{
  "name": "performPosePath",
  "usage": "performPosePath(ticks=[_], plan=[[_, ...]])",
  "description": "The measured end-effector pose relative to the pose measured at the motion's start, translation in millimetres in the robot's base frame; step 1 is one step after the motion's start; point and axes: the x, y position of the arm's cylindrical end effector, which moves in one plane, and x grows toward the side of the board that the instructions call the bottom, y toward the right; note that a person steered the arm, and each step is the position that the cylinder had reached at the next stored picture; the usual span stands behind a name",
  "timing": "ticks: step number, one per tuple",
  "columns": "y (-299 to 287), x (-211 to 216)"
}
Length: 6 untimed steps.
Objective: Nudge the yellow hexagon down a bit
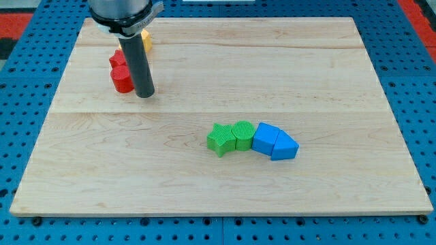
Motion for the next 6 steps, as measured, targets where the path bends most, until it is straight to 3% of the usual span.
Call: performPosePath(ticks=[2, 3, 4, 5, 6], plan=[[1.1, -2.2], [-0.5, 53.2], [-70.7, 89.0], [-136.7, 79.6], [-141.4, 72.2]])
